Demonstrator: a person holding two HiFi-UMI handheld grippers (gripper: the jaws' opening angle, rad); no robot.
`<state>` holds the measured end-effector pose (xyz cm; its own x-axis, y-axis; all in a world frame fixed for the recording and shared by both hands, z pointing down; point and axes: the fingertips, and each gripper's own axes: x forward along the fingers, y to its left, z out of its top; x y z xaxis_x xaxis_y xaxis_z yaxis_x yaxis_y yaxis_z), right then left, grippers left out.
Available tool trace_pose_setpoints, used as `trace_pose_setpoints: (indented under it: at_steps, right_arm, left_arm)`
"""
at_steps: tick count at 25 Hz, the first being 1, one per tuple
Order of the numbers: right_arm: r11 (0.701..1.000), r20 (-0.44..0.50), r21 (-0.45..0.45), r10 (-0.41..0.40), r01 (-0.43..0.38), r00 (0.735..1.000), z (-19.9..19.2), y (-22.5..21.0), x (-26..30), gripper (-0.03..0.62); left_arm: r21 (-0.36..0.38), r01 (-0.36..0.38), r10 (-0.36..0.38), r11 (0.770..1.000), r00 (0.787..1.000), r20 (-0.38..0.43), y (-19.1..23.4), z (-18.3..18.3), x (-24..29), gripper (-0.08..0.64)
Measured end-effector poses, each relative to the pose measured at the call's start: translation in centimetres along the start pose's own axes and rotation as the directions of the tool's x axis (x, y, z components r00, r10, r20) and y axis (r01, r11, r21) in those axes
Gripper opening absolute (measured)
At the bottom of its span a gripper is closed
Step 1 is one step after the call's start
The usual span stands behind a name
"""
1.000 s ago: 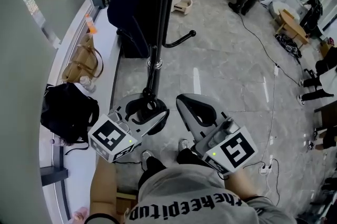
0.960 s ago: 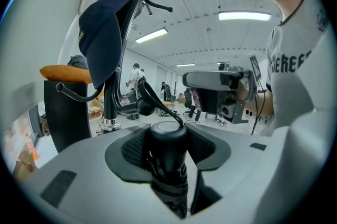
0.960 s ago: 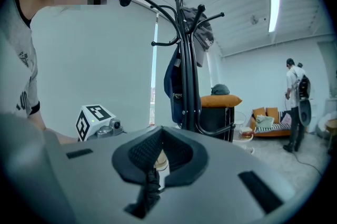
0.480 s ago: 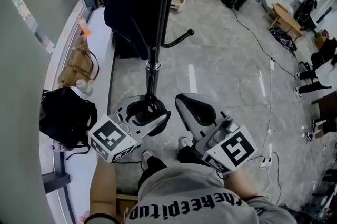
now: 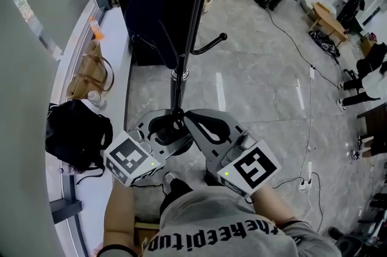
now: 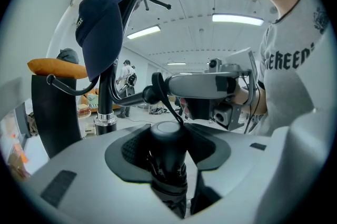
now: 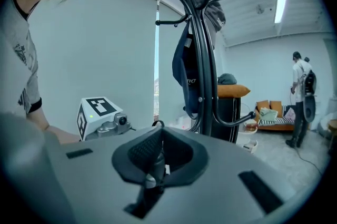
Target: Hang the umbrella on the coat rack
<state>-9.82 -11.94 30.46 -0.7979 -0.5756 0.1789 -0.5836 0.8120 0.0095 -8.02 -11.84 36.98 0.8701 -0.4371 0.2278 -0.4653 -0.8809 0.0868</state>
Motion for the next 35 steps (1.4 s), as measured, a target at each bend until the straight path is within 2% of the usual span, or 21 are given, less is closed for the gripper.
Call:
trace_pose_setpoints:
  at_steps: [17,24,26,27,29,30,35]
  right_arm:
    - [0.995,-0.043,-0.005,-0.100,0.100,0.994,-1.4,-2.0,1.7,0.011]
    - [0.993,-0.044,-0.003,-0.119,0.119,0.992,-1.4,-2.6,1.2,0.011]
    - [0.993,-0.043,-0.002,-0.121,0.121,0.992,-1.4,-2.7,1.3,0.011]
    - [0.993,-0.043,-0.001,-0.121,0.121,0.992,-1.4,-2.7,1.3,0.011]
    - [0.993,-0.042,0.002,-0.120,0.120,0.992,-1.4,-2.8,1.2,0.011]
    - [0.993,-0.042,0.004,-0.120,0.120,0.992,-1.4,-2.8,1.2,0.011]
    - [0.994,-0.035,0.008,-0.108,0.109,0.993,-1.5,-2.5,0.9,0.012]
  left_arm:
    - [0.015,0.024,-0.023,1.000,0.999,-0.030,1.8,-1.3,0.5,0.206]
    - [0.025,-0.011,0.012,1.000,0.999,-0.050,3.0,-2.4,1.0,0.207]
    - [0.031,-0.053,0.053,0.998,0.998,-0.013,3.7,-2.4,0.8,0.209]
    - [0.035,-0.082,0.080,0.996,0.995,0.052,4.1,-1.6,0.3,0.209]
    - [0.037,-0.112,0.103,0.993,0.973,0.205,4.6,0.5,-0.9,0.209]
    - [0.036,-0.113,0.101,0.993,0.966,0.238,4.6,1.0,-1.3,0.209]
    - [0.035,-0.128,0.118,0.991,0.972,0.201,4.2,-0.4,-1.6,0.207]
